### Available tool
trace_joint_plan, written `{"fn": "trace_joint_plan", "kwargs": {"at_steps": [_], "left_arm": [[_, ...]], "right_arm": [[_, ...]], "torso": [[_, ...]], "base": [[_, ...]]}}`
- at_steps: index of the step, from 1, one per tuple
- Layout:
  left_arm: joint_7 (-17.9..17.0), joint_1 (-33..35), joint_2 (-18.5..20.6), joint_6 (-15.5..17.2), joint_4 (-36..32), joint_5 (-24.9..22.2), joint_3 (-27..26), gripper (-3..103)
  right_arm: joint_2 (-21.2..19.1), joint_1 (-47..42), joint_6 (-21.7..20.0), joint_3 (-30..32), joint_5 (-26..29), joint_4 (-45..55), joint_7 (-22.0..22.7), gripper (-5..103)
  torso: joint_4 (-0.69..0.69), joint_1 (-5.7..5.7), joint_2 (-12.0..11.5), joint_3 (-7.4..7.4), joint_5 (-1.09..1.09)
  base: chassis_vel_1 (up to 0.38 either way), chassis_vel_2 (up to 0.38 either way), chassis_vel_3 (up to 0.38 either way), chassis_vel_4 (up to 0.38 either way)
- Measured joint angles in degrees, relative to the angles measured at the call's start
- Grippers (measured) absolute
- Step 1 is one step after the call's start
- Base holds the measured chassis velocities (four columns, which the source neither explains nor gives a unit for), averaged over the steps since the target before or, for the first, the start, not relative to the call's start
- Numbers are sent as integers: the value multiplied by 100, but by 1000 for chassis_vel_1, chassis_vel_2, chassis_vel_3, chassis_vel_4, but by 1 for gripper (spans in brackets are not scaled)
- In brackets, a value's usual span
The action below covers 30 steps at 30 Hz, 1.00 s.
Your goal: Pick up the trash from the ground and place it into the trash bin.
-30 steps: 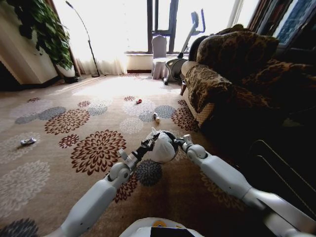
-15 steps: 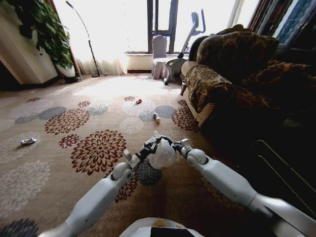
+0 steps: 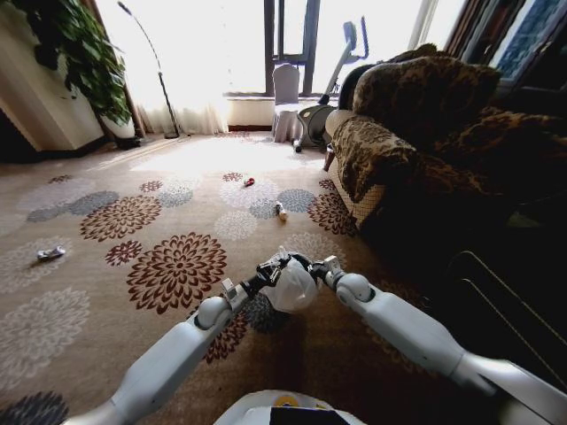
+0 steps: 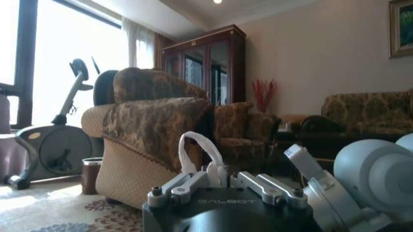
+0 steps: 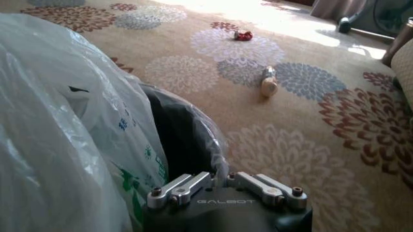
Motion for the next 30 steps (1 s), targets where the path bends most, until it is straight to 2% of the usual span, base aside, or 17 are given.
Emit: {"fn": "trace_joint_plan", "kwargs": {"at_steps": [2,3,5,7,9,11,12,14,16,18,19,20,22,24,25,27,30], "left_arm": [[29,-4,190,-46,-121,77,48,15],[29,-4,190,-46,-121,77,48,15],[-27,35,408,-1,-637,-54,-44,25],[-45,59,460,28,-744,-78,-58,25],[-20,147,548,-99,-809,-38,-59,37],[-96,221,488,-151,-1024,-154,-170,48],[-96,221,488,-151,-1024,-154,-170,48],[-293,235,355,-39,-1272,-416,-384,59],[-354,237,311,3,-1323,-518,-462,59],[-496,363,243,43,-1380,-686,-568,71],[-538,461,225,41,-1393,-698,-603,76],[-538,461,225,41,-1393,-698,-603,76],[-553,598,215,24,-1457,-685,-672,86],[-583,649,201,-1,-1477,-680,-692,96],[-583,649,201,-1,-1477,-680,-692,96],[-597,673,162,-7,-1495,-685,-702,98],[-610,688,42,-27,-1463,-687,-675,100]], "right_arm": [[-82,-12,-63,-3,24,59,-77,2],[-82,-12,-63,-3,24,59,-77,2],[-301,-12,-202,-36,88,202,-294,2],[-345,-13,-228,-37,104,232,-329,2],[-437,-12,-314,-38,126,297,-413,2],[-541,-1,-362,-80,129,346,-519,2],[-541,-1,-362,-80,129,346,-519,2],[-616,26,-424,-55,132,357,-634,2],[-650,53,-474,-33,145,357,-688,2],[-775,70,-486,-135,23,277,-939,2],[-807,-20,-478,-87,-70,246,-1086,2],[-807,-20,-478,-87,-70,246,-1086,2],[-897,-100,-647,130,-112,247,-1179,2],[-1161,-108,-449,113,-162,248,-1451,2],[-1161,-108,-449,113,-162,248,-1451,2],[-1301,-224,-513,337,-138,370,-1560,2],[-1410,-118,-438,152,-476,375,-1862,2]], "torso": [[2,0,0,1,0],[2,0,0,1,0],[3,0,0,0,-1],[1,0,0,0,1],[1,0,0,0,1],[3,0,0,0,-1],[3,0,0,0,-1],[3,0,0,0,1],[2,0,0,0,1],[2,0,1,-1,-1],[2,1,0,1,0],[2,1,0,1,0],[4,1,0,1,5],[5,0,0,-1,-9],[5,0,0,-1,-9],[0,1,0,0,7],[-1,0,1,-1,-12]], "base": [[0,0,0,0],[0,0,0,0],[0,0,0,0],[0,0,0,0],[0,0,0,0],[0,0,0,0],[0,0,0,0],[0,0,0,0],[0,0,0,0],[0,0,0,0],[0,0,0,0],[0,0,0,0],[0,0,0,0],[0,0,0,0],[0,0,0,0],[0,0,0,0],[0,0,0,0]]}}
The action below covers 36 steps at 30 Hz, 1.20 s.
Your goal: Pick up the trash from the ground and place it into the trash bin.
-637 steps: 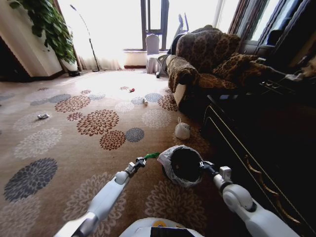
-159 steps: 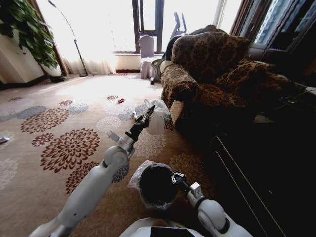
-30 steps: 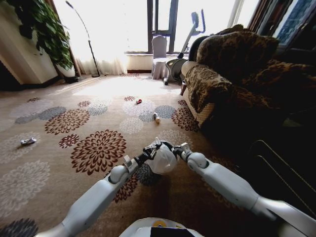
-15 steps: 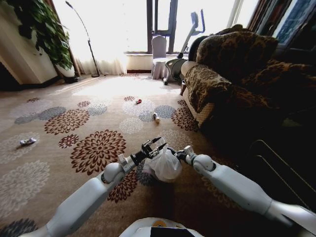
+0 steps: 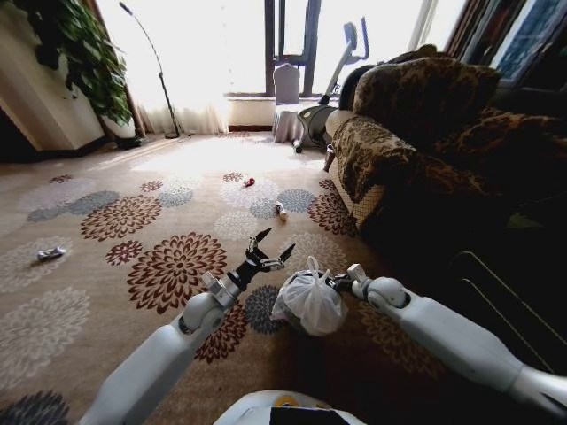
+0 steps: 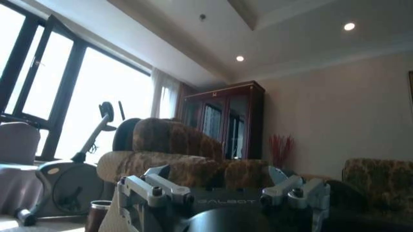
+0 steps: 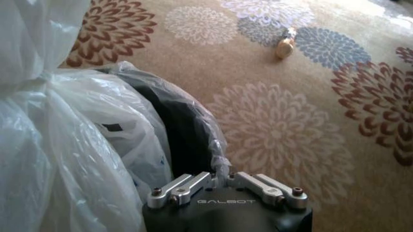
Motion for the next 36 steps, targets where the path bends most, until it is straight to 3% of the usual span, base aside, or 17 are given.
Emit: {"fn": "trace_joint_plan", "kwargs": {"at_steps": [2,3,5,6,9,12,17,19,22,24,25,27,29,32,34,35,36], "left_arm": [[-7,1,-95,-12,56,37,20,100],[-16,35,-131,-13,42,39,10,100],[-17,70,-143,-13,20,38,2,100],[-21,140,-163,-14,-12,37,-11,100],[-11,252,-122,-50,-24,99,-26,100],[119,358,168,-150,-119,158,-101,100],[240,596,487,-276,-247,171,-244,100],[244,706,458,-300,-267,168,-271,100],[282,767,391,-324,-280,170,-243,100],[622,742,459,-417,-289,138,-227,101],[622,742,459,-417,-289,138,-227,101],[1006,692,765,-513,-333,60,-273,99],[1143,688,989,-542,-370,3,-339,97],[1189,734,1184,-550,-410,-124,-477,97],[1133,825,1118,-540,-418,-204,-599,94],[1103,848,1068,-532,-415,-229,-617,97],[1103,848,1068,-532,-415,-229,-617,97]], "right_arm": [[-102,-2,52,-83,-486,122,-513,2],[-131,42,236,-83,-847,-38,-795,2],[-100,104,282,-79,-917,-175,-815,2],[36,218,308,-70,-1000,-421,-792,2],[409,333,350,-275,-1074,-688,-729,2],[944,303,512,-304,-1023,-1046,-484,2],[1318,255,754,-303,-858,-1312,-183,2],[1477,326,838,-303,-1020,-1675,-247,2],[1481,342,854,-301,-1090,-1737,-426,2],[1529,344,892,-299,-1103,-1858,-484,2],[1529,344,892,-299,-1103,-1858,-484,2],[1673,353,903,-298,-1030,-2002,-443,2],[1731,362,933,-298,-989,-2050,-359,2],[1760,363,1021,-290,-910,-2043,-221,-2],[1607,359,1011,-278,-699,-1794,-179,7],[1538,352,991,-278,-643,-1692,-179,7],[1538,352,991,-278,-643,-1692,-179,7]], "torso": [[4,0,-1,2,19],[3,0,-1,2,17],[1,0,-1,2,12],[1,-1,1,-1,-2],[3,-1,2,-3,4],[-4,-4,9,-9,-11],[-8,-4,11,-8,-7],[-2,-4,8,-5,-2],[2,-4,6,-4,2],[1,-3,5,-2,1],[1,-3,5,-2,1],[1,-3,5,-3,1],[0,-3,3,-1,3],[1,-1,0,2,7],[8,2,-9,9,36],[17,2,-11,11,39],[17,2,-11,11,39]], "base": [[0,0,0,0],[0,0,0,0],[0,0,0,0],[0,0,0,0],[0,0,0,0],[0,0,0,0],[-14,-20,-30,-3],[0,0,0,0],[0,0,0,0],[0,0,0,0],[0,0,0,0],[0,0,0,0],[0,0,0,0],[0,0,0,0],[0,0,0,0],[0,0,0,0],[0,0,0,0]]}}
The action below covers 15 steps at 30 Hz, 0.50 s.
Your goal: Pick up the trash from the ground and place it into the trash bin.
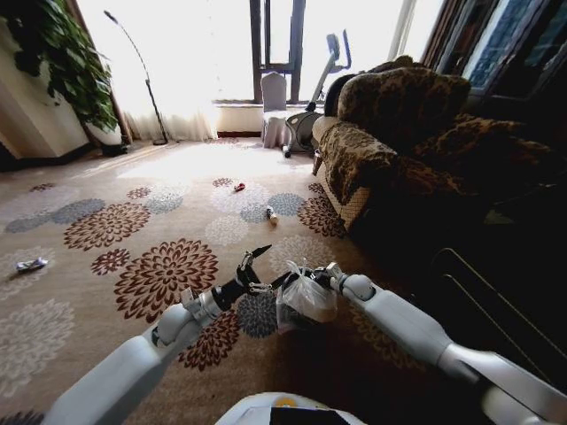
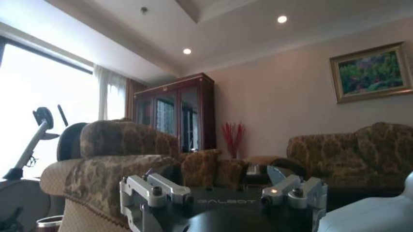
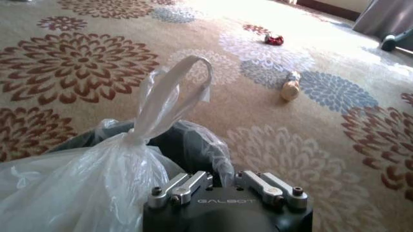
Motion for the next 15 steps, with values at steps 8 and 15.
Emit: {"fn": "trace_joint_plan", "kwargs": {"at_steps": [8,15], "left_arm": [[-104,79,-259,36,87,-50,-9,100],[-114,393,-381,-40,107,-56,-189,100]], "right_arm": [[-587,-84,-344,-101,126,785,-77,38],[-816,-46,-318,-114,162,1118,-80,66]], "torso": [[-8,0,3,-4,-17],[-10,0,5,-5,-23]], "base": [[12,20,18,7],[0,0,0,0]]}}
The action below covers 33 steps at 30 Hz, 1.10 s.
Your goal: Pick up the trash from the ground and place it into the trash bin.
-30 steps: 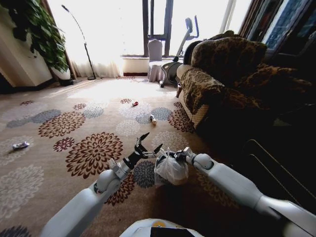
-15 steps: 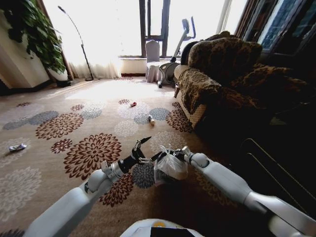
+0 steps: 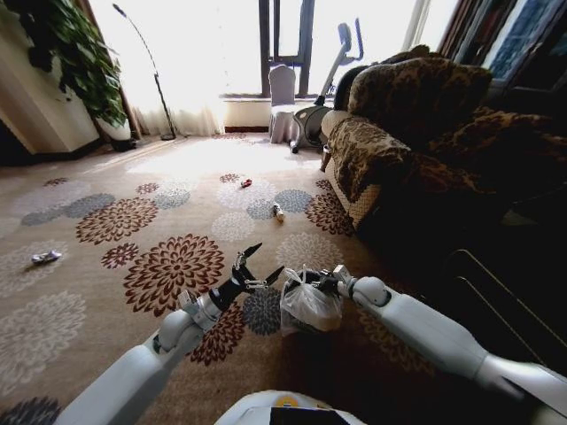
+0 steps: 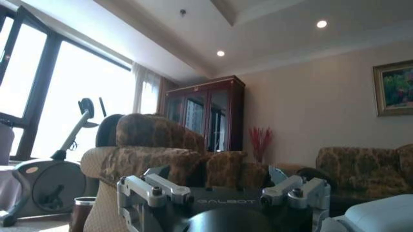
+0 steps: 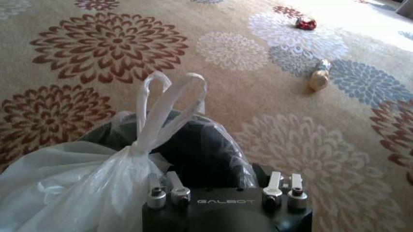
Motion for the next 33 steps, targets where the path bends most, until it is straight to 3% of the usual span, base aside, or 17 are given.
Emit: {"fn": "trace_joint_plan", "kwargs": {"at_steps": [1,2,5,8,10,12,15,23,27,29,31,33], "left_arm": [[0,0,0,0,0,0,0,100],[0,12,-34,-10,22,3,-1,100],[0,29,-78,-25,51,18,3,100],[-14,91,-139,-28,52,27,-20,100],[-25,109,-153,-29,52,27,-42,100],[-63,229,-193,-30,30,11,-204,100],[-61,373,-220,-61,11,2,-352,100],[-18,425,-287,-183,119,4,-354,100],[-17,384,-322,-183,141,10,-306,100],[-15,403,-335,-183,141,16,-304,100],[15,496,-377,-215,141,37,-310,100],[32,548,-402,-236,141,46,-320,100]], "right_arm": [[0,0,0,0,0,0,0,66],[-27,21,40,16,2,9,1,77],[-33,38,155,37,23,-30,6,82],[58,45,404,34,112,-136,34,97],[100,45,461,22,102,-167,52,97],[336,29,668,2,67,-244,371,100],[381,60,862,13,154,-251,688,100],[14,141,946,169,286,-194,539,100],[118,53,1150,144,64,-325,635,100],[243,28,1231,120,16,-362,822,100],[510,44,1335,12,-27,-499,1369,100],[602,78,1365,-19,-54,-568,1529,100]], "torso": [[0,0,0,0,0],[-2,-1,2,-2,-1],[-5,-1,3,-3,-5],[-5,-2,3,-3,-5],[-5,-2,3,-3,-6],[-2,-2,4,-3,-3],[-1,-2,4,-3,-4],[-5,-3,6,-4,-6],[-7,-3,6,-4,-5],[-6,-3,6,-4,-5],[-1,-3,5,-4,-4],[-1,-3,5,-4,-5]], "base": [[0,0,0,0],[0,0,0,0],[0,0,0,0],[0,0,0,0],[0,0,0,0],[0,0,0,0],[0,0,0,0],[0,0,0,0],[0,0,0,0],[0,0,0,0],[0,0,0,0],[0,0,0,0]]}}
